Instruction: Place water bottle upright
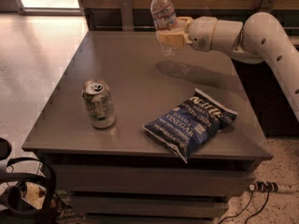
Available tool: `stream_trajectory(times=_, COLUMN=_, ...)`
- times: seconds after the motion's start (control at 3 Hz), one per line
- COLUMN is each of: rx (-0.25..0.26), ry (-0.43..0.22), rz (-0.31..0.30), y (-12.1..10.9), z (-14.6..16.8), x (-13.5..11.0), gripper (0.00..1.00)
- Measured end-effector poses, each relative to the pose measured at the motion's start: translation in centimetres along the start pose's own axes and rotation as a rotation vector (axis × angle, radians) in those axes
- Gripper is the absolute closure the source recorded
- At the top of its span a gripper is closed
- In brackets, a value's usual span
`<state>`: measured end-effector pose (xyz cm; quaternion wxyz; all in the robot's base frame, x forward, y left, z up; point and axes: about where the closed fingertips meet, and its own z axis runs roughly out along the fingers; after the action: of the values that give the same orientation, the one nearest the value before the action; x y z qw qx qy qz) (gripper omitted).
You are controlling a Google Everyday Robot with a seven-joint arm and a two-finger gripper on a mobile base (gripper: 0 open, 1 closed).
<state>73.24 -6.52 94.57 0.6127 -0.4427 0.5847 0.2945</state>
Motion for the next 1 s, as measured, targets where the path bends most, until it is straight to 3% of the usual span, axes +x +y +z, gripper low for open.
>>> stream_trajectory(times=1.0, rx=-0.026, ry=-0.021, rz=0.042, y=-0.7, z=2.9, x=0.8, gripper=1.00)
